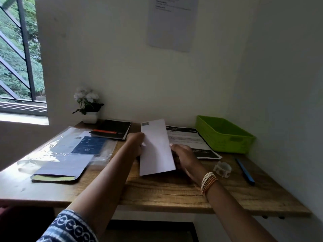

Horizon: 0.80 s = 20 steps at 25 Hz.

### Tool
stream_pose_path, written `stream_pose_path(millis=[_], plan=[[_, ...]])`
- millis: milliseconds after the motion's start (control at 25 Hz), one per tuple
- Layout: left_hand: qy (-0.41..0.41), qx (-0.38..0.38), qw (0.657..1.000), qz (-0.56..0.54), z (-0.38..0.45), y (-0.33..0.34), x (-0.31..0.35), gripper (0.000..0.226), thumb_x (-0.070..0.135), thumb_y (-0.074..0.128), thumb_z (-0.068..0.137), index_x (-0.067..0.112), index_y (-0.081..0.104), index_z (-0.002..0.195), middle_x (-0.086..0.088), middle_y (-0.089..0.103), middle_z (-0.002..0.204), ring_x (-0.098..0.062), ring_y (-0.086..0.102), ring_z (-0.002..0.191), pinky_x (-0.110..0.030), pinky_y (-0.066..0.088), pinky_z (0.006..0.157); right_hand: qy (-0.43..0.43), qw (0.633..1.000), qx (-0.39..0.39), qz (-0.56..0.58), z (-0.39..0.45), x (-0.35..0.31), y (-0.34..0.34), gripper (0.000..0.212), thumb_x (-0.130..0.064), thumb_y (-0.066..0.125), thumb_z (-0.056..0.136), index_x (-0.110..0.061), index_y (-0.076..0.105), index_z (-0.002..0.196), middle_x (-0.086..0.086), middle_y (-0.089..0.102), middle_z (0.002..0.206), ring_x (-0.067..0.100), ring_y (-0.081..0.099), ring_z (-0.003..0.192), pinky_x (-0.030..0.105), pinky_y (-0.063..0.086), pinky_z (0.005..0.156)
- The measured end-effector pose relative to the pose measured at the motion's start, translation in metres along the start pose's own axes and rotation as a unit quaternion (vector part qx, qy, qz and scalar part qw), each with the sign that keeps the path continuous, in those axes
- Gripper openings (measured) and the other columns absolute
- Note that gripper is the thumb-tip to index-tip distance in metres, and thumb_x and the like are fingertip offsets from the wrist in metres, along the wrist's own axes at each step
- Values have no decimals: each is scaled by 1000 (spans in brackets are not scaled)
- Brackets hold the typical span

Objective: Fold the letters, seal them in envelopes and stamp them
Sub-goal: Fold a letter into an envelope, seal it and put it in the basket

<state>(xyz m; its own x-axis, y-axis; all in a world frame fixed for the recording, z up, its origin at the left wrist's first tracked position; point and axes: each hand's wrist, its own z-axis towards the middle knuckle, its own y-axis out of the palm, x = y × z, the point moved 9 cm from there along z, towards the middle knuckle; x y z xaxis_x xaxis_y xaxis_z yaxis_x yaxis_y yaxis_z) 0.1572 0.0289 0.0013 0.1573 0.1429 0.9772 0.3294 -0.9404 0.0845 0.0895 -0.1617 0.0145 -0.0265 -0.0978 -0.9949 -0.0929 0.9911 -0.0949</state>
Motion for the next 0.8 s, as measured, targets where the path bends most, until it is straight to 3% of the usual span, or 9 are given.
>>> stream_pose_path(millis=[80, 200, 360, 480, 600, 720, 800], plan=[[-15, 5, 1000, -24, -4, -1, 1, 34, 3, 43, 93, -5, 49, 126, -21, 56, 111, -30, 53, 96, -38, 45, 84, 23, 998, -56, -24, -7, -2, 17, 33, -27, 53, 95, -1, 55, 116, 13, 64, 94, 25, 64, 80, 31, 56, 58], [3, 13, 999, -31, -9, 2, 6, 37, 3, 38, 94, -4, 45, 130, -23, 54, 120, -27, 48, 93, -36, 42, 80, 46, 996, -62, -34, -6, -3, 21, 36, -18, 57, 93, 2, 49, 122, 17, 60, 100, 26, 62, 82, 30, 55, 52], [13, -14, 998, -59, -8, 12, 6, 41, 1, 35, 94, -5, 39, 134, -24, 53, 121, -24, 53, 80, -36, 44, 71, 4, 999, 45, -9, 8, -8, -5, 38, -3, 62, 85, 1, 53, 122, 22, 65, 109, 32, 66, 88, 35, 56, 68], [16, -27, 998, -56, -9, 17, 6, 44, 0, 36, 90, -5, 39, 134, -22, 55, 114, -27, 56, 81, -36, 46, 61, 42, 998, 24, -40, 10, 1, -10, 43, -5, 65, 84, -2, 54, 125, 20, 65, 112, 34, 65, 98, 43, 57, 82], [19, -46, 998, -44, -9, 22, 3, 41, 4, 41, 93, -5, 40, 133, -22, 56, 116, -29, 58, 91, -38, 48, 68, 63, 998, 4, -31, 7, 7, -9, 44, 3, 63, 83, 1, 53, 126, 23, 63, 116, 38, 63, 104, 48, 54, 90], [33, -97, 995, -13, -20, 35, 6, 43, 22, 47, 97, -2, 42, 132, -19, 56, 122, -31, 57, 104, -43, 49, 84, 32, 999, 40, -13, 3, -4, -19, 48, 8, 61, 83, -3, 51, 128, 22, 60, 119, 38, 62, 104, 48, 55, 87], [45, -127, 989, 57, -31, 44, 11, 48, 35, 48, 96, 1, 46, 131, -19, 57, 123, -32, 58, 105, -41, 48, 85, 15, 997, 73, -18, 1, -14, -31, 49, 7, 61, 84, -7, 50, 129, 21, 59, 121, 37, 61, 105, 49, 55, 87]])
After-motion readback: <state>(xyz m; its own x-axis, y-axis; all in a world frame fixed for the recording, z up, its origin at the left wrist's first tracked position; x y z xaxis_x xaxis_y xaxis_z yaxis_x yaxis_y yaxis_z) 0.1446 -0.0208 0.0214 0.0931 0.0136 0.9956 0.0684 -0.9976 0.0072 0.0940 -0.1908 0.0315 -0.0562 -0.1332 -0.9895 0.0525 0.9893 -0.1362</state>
